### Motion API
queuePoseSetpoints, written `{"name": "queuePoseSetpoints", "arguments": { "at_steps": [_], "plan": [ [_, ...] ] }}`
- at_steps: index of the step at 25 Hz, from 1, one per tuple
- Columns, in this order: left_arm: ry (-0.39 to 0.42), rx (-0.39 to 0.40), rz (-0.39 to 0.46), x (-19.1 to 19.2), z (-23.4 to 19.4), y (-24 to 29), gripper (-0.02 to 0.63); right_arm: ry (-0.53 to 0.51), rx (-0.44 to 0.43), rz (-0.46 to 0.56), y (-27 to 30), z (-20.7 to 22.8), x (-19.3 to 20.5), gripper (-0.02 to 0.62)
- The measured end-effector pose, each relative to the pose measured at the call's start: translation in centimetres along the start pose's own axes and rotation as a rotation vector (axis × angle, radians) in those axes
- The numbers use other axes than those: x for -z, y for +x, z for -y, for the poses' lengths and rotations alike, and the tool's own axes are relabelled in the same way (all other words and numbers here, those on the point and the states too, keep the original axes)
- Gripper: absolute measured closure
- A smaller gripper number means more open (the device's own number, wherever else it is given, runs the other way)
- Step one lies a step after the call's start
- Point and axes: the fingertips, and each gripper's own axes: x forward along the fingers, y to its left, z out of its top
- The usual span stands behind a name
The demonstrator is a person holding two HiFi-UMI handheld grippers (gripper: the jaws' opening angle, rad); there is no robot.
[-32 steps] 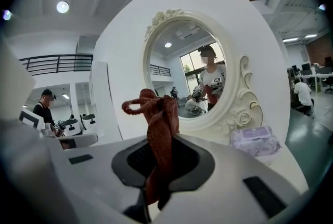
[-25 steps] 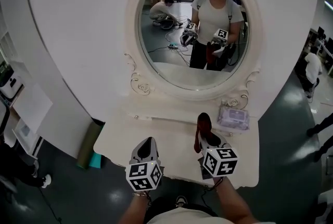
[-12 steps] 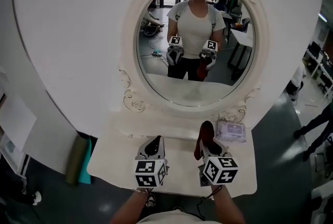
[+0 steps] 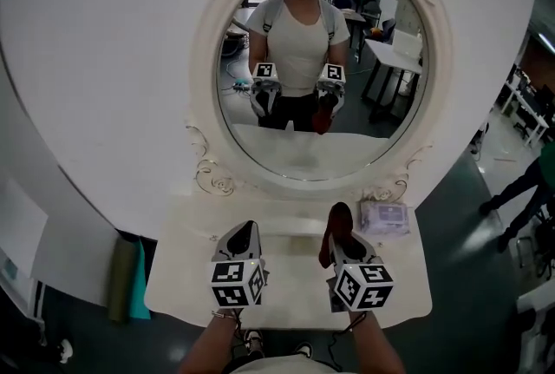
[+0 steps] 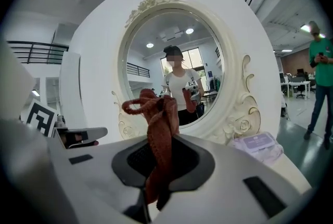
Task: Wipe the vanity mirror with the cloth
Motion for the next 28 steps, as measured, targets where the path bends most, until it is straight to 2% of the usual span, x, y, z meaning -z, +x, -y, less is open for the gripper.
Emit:
{"name": "queuePoseSetpoints", "arguments": {
  "at_steps": [4,8,13,21,28],
  "plan": [
    [-0.019,-0.018,-0.011,0.2,-0.5,0.0,0.6,-0.018,-0.004,0.001,0.1,0.2,-0.5,0.537],
    [0.04,0.0,-0.001,-2.1,0.3,0.7,0.6,-0.129,-0.043,0.004,1.5,-0.8,-3.5,0.537],
    [0.118,0.011,0.059,-9.1,1.2,2.0,0.6,-0.385,-0.074,0.058,3.4,-3.0,-10.7,0.537],
    [0.162,-0.002,0.214,-21.6,0.1,1.1,0.6,-0.885,0.017,0.211,3.7,-7.8,-24.4,0.537],
    [0.212,-0.025,0.261,-29.3,-0.7,0.9,0.601,-1.146,0.11,0.249,5.1,-13.1,-33.3,0.537]
  ]
}}
